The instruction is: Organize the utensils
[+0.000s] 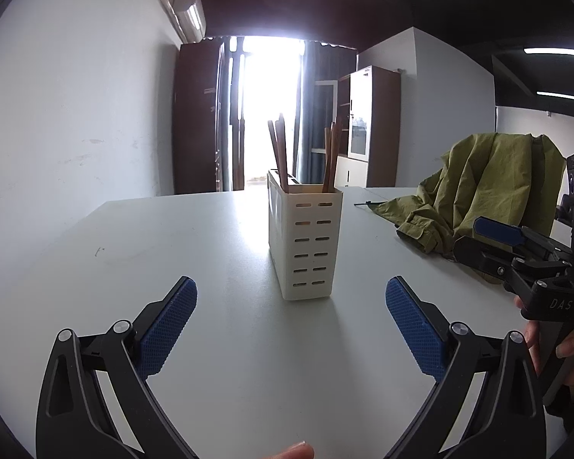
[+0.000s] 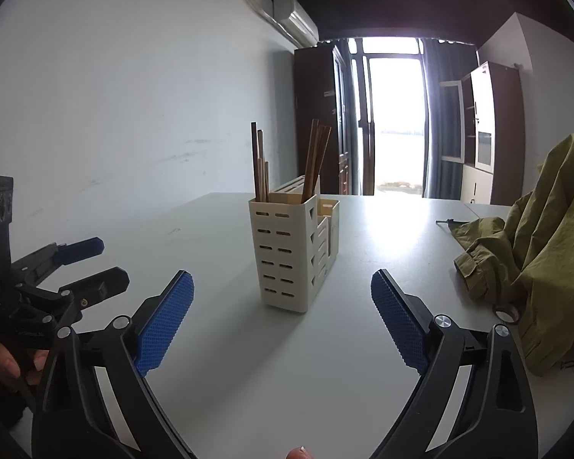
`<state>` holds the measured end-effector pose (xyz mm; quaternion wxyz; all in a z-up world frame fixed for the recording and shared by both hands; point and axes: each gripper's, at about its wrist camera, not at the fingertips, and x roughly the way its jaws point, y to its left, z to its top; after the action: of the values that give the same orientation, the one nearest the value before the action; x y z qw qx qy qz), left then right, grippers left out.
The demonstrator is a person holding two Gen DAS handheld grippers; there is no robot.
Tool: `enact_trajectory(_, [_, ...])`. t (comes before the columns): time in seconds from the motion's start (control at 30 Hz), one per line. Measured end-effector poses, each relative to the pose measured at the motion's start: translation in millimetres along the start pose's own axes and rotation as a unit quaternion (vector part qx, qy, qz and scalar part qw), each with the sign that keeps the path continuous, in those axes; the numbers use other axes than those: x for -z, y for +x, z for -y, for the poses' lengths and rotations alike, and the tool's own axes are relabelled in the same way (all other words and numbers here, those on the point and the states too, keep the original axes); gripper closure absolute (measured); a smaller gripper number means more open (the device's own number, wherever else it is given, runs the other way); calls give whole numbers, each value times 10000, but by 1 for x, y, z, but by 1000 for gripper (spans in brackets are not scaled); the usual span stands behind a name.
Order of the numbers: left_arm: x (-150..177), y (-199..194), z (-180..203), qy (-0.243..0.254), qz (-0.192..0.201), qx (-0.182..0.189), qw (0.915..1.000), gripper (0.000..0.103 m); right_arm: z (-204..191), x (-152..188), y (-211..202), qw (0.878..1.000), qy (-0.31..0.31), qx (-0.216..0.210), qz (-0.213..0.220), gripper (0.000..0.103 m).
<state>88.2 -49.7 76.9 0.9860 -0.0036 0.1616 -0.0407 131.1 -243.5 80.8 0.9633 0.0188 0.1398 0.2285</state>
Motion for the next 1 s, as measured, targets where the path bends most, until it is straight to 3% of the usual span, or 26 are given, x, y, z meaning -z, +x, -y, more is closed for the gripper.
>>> enact_trajectory(0.43, [4,6,-1,44,-92,-165,9998,6,-2,8,3,9993,72,-334,-135,6])
enact_trajectory(1.0, [3,0,1,-10,-139,-158,9998,6,-10,16,6,9993,-123,-353,-95,6])
